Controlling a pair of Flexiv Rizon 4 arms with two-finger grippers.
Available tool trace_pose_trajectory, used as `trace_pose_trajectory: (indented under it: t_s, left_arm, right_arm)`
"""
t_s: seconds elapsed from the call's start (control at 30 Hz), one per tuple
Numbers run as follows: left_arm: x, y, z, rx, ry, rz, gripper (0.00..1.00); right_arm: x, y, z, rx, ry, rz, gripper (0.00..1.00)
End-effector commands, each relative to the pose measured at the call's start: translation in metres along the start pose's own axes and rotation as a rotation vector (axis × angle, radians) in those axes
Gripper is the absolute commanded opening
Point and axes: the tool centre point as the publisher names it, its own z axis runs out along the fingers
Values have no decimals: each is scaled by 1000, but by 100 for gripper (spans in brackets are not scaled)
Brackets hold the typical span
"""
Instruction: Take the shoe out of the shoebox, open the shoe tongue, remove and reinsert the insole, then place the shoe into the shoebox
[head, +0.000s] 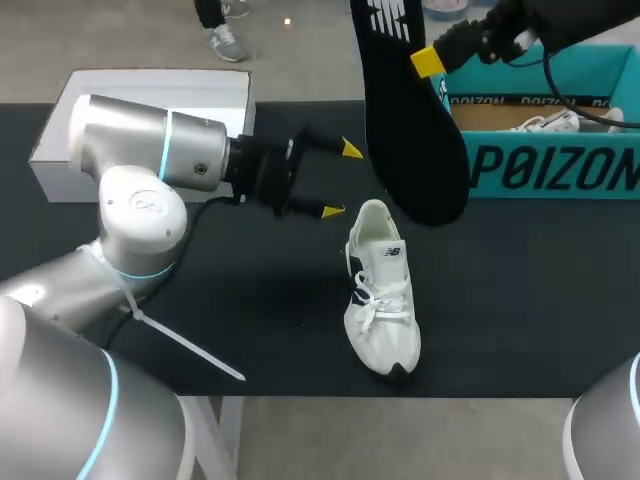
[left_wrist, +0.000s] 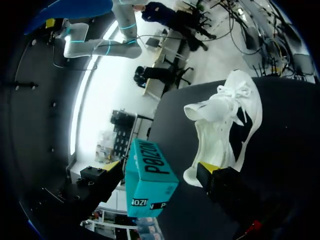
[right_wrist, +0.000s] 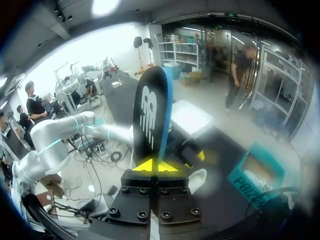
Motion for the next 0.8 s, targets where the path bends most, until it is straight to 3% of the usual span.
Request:
trace_pose_trajectory:
  t_s: [0.03,0.4,0.8]
  left_arm:
    - [8,0,-7,42,-267,33,100]
    - [-11,-9,4,81,-341,125,100]
    - [-42,-20,19,72,-326,201,100]
  right_arm:
    - [0,3,1,5,0,1,0]
    - [0,3,1,5,0,1,0]
    - [0,3,1,5,0,1,0]
